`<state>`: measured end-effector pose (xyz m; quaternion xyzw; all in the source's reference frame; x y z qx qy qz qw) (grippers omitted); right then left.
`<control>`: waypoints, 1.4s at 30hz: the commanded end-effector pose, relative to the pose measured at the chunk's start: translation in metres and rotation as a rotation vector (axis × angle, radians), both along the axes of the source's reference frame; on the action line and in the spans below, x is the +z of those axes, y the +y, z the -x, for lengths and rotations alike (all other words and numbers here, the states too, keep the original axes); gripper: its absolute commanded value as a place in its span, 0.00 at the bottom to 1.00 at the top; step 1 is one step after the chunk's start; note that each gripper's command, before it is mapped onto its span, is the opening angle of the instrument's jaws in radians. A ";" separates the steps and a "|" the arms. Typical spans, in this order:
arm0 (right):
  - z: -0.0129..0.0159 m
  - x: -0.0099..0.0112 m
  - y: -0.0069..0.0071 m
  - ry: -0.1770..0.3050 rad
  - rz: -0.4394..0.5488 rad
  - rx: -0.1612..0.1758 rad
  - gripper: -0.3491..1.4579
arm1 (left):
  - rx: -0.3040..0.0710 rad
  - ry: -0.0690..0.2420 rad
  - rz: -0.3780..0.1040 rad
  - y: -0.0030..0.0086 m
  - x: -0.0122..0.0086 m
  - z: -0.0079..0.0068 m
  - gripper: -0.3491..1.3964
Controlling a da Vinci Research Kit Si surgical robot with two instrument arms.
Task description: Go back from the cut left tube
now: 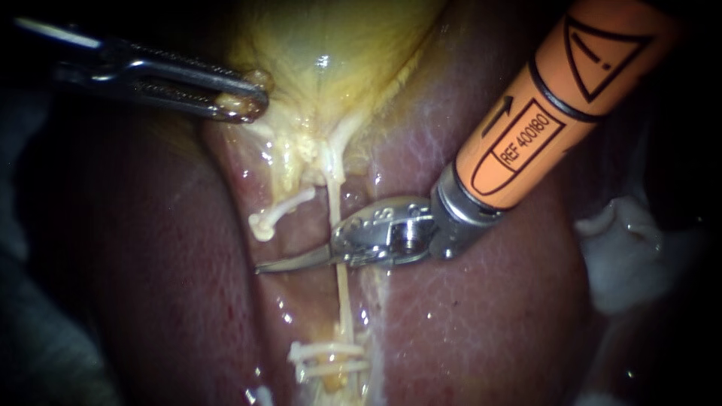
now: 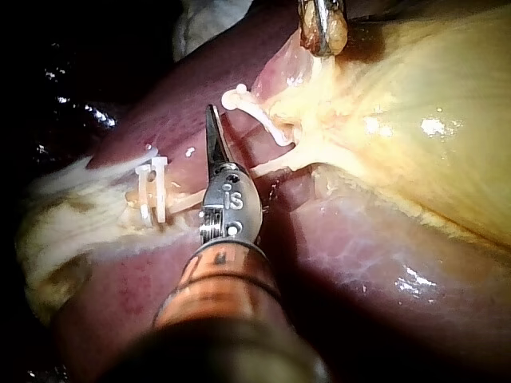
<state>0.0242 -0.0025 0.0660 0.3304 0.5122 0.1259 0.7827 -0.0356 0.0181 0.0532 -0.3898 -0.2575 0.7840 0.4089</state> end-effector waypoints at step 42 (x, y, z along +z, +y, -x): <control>0.0137 -0.0069 0.0013 -0.284 0.346 0.122 0.95 | 0.002 -0.001 0.000 0.0001 0.0002 -0.0002 0.00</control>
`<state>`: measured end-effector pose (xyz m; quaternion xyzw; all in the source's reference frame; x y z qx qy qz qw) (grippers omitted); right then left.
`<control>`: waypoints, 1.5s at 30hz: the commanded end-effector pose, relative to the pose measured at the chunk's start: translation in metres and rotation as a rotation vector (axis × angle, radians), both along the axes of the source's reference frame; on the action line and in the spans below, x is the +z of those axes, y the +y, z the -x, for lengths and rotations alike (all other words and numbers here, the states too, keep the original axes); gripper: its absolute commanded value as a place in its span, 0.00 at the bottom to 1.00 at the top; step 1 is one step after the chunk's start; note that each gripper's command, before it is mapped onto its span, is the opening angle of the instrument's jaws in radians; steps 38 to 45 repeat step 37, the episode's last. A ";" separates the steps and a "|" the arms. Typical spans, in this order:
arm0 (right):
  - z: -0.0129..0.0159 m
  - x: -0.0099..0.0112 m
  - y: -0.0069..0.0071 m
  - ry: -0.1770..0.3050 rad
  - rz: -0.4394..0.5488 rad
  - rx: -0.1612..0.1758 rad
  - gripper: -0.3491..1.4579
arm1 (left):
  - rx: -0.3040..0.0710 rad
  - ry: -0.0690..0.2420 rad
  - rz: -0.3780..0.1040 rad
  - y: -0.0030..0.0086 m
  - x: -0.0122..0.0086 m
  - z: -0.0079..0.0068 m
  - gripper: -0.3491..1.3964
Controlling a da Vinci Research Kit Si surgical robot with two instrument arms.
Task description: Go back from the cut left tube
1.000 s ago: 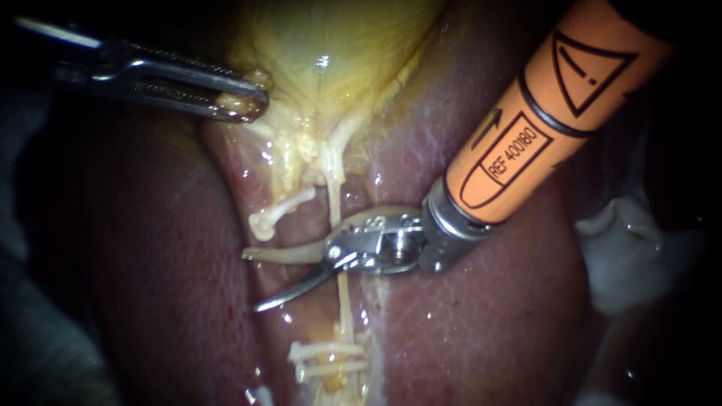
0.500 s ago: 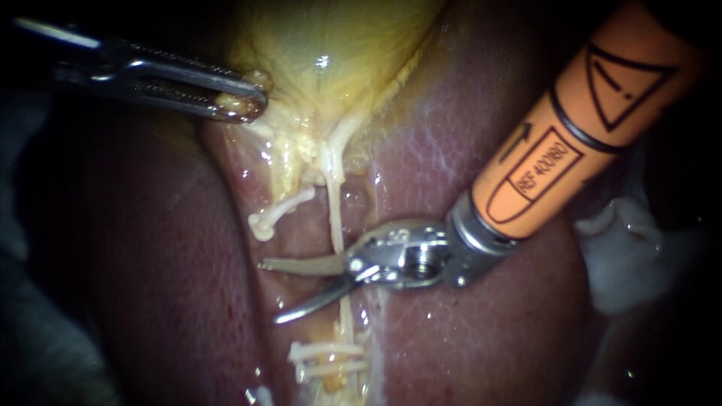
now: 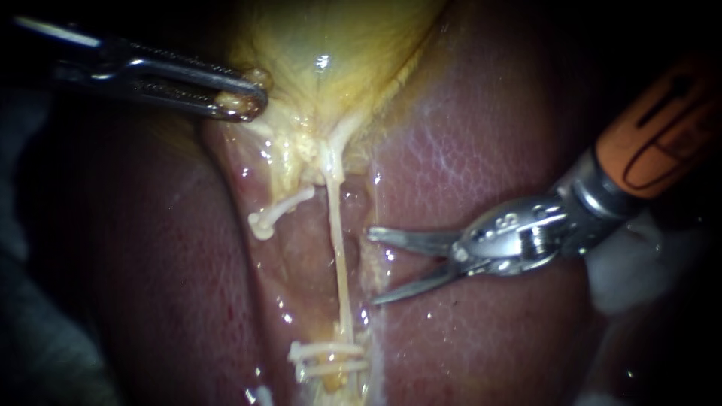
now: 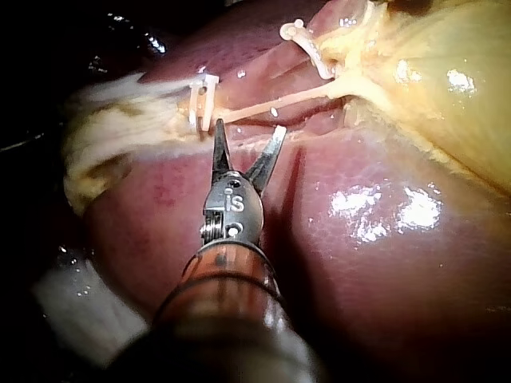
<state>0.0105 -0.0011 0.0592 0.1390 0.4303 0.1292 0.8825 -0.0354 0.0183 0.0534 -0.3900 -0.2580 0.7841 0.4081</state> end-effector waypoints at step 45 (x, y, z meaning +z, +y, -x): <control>0.0032 -0.0001 0.0013 -0.051 0.110 -0.037 0.99 | 0.025 -0.004 0.004 -0.0017 0.0058 0.0038 0.00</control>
